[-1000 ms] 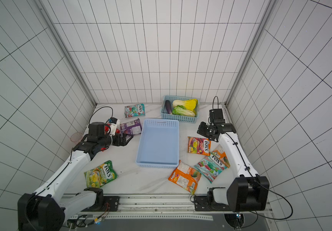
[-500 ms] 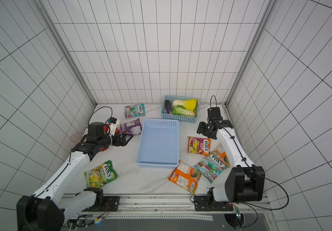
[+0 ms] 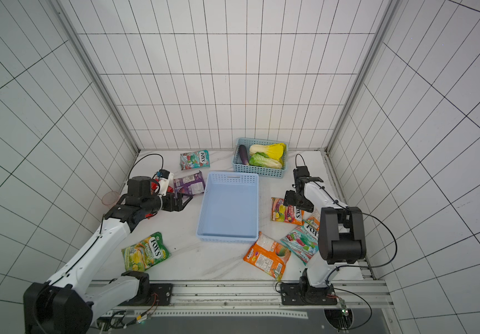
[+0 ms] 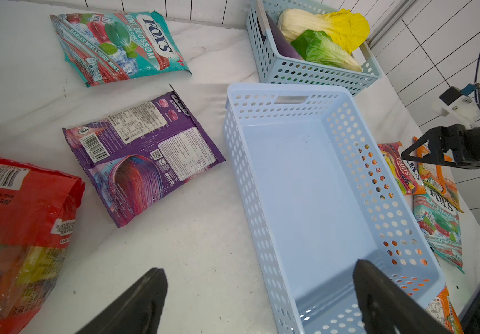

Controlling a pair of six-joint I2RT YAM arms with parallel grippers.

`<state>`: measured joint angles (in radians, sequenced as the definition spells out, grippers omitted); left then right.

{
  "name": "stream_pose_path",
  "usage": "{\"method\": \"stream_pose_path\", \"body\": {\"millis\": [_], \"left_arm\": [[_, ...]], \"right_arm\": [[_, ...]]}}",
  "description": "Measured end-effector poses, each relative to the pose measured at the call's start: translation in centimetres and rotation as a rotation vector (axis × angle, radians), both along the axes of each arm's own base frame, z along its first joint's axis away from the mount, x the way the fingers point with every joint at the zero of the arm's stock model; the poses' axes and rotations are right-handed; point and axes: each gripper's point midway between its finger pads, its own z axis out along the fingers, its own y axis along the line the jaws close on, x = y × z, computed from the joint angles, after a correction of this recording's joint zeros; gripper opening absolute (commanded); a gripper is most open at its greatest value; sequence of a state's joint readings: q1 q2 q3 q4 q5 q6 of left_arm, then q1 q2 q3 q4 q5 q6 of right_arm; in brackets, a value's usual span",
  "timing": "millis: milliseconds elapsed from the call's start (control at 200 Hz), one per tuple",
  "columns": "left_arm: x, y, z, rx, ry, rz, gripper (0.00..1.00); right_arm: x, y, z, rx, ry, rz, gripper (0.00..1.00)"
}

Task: Put the candies in the basket
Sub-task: Pick up the candy at the center of the board.

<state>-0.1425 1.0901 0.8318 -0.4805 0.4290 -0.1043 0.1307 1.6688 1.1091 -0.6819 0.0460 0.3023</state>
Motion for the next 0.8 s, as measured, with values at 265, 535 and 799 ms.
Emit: {"method": "stream_pose_path", "body": {"millis": [265,535,799], "left_arm": [[0.1,0.0,0.1,0.005,-0.005,0.002,0.98],[0.1,-0.1,0.1,0.015,-0.009,-0.002,0.98],[0.0,-0.3,0.1,0.019,-0.011,-0.007,0.98]], "right_arm": [[-0.2,0.0,-2.5,0.011,0.032,0.0,0.71],[0.0,0.2,-2.4,0.023,0.007,0.009,0.09],[-0.2,0.6,-0.1,0.053,-0.041,0.017,0.0]]}}
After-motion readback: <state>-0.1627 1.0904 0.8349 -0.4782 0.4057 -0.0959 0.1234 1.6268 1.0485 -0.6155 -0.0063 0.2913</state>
